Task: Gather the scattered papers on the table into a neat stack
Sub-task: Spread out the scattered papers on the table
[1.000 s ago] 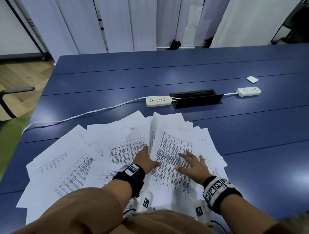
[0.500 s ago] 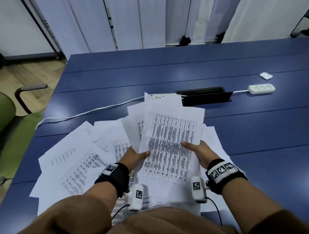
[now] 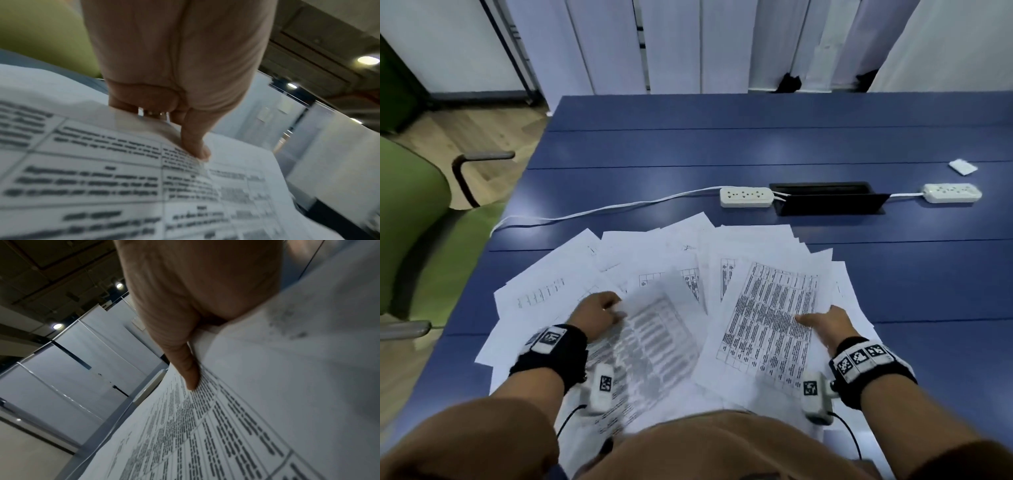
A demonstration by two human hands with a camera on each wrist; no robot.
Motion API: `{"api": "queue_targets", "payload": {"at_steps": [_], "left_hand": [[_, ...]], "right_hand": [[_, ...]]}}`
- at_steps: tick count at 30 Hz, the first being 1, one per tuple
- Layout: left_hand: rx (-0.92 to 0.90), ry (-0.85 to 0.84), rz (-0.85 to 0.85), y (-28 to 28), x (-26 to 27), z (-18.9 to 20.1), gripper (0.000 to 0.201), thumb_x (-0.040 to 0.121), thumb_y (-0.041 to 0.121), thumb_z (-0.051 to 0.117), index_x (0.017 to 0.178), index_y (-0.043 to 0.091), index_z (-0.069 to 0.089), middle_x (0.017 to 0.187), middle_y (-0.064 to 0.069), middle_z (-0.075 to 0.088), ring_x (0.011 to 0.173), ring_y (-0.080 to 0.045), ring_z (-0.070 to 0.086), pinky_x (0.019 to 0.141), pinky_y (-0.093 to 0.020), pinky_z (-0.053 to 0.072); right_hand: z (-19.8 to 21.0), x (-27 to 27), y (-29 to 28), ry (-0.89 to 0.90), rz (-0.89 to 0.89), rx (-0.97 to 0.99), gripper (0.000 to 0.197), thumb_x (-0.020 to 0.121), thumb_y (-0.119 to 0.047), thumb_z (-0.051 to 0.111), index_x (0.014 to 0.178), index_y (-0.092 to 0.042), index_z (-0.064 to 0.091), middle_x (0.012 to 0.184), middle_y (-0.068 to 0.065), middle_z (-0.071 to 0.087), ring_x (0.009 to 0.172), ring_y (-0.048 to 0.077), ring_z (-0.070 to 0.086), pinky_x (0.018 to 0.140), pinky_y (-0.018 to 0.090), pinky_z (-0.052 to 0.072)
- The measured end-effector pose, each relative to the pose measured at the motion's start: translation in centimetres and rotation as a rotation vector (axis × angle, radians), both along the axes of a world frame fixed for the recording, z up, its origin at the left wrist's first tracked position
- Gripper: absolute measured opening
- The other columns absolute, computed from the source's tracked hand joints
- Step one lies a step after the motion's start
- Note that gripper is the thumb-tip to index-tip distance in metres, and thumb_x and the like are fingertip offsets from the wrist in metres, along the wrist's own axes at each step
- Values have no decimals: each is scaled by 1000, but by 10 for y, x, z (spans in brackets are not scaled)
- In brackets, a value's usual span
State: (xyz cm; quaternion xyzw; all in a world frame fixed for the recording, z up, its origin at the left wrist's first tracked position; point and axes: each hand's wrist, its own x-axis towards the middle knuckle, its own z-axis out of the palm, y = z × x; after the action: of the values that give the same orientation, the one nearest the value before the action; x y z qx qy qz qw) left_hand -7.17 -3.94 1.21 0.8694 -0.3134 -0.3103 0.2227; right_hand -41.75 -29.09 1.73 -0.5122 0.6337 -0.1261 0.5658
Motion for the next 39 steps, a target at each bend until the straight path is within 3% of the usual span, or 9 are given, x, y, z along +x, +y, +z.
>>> {"api": "queue_targets", "payload": {"at_steps": [5,8,13,15,20,24,29,35,39], "left_hand": [[-43,-78,252,20,17,-7,23,93,12,61,104,-8,59,105,-28,63,101,-38,58,78,-34,38],[22,-6,271,11,-7,-16,41,95,14,57,129,-7,48,130,-29,54,118,-38,54,96,-38,41],[-21,32,296,-6,-31,-19,13,92,6,51,103,1,45,95,-21,56,75,-28,54,61,-31,42],[-79,12,373,-6,-22,-11,12,90,5,54,96,3,44,89,-18,52,78,-30,54,64,-31,40],[-115,38,452,17,1,-12,17,89,5,61,101,4,48,96,-14,53,89,-25,50,74,-28,34],[-85,45,562,30,-6,-22,42,91,11,62,126,-9,51,122,-24,57,117,-37,53,95,-36,38],[-112,60,575,35,-16,-24,31,93,8,57,118,-10,52,116,-26,59,105,-36,55,85,-35,39],[-228,209,483,27,-24,-25,33,96,16,57,121,-5,53,116,-20,62,99,-29,58,85,-31,41],[-293,413,545,22,-30,-12,73,94,62,37,134,3,46,133,-23,55,123,-38,52,93,-36,42]], "right_hand": [[-7,12,13,-17,-29,46,94,72,-20,83,144,3,28,148,20,39,134,38,39,111,47,31],[-5,28,24,-29,0,37,83,81,-20,76,143,8,28,146,24,39,135,39,38,109,44,32],[-3,41,29,6,-39,-38,80,78,-15,79,139,10,34,140,22,46,130,39,44,107,41,36],[0,39,25,42,-72,-133,77,68,-15,84,132,7,47,130,18,56,120,37,53,104,41,42],[41,39,17,79,-12,-378,26,83,-15,73,105,-5,65,96,12,69,94,32,66,90,44,53],[89,45,12,-128,-24,-456,33,83,-9,72,115,-3,63,94,9,68,86,25,66,84,35,52],[157,54,16,-423,-45,-487,31,86,-3,68,114,-12,58,90,-3,66,80,9,64,60,11,54],[130,90,20,-503,-20,-278,38,80,9,67,115,-2,59,102,7,70,100,23,67,95,34,51],[81,117,42,-271,146,-186,39,81,-2,72,117,3,57,110,19,67,102,28,63,98,40,48]]}}
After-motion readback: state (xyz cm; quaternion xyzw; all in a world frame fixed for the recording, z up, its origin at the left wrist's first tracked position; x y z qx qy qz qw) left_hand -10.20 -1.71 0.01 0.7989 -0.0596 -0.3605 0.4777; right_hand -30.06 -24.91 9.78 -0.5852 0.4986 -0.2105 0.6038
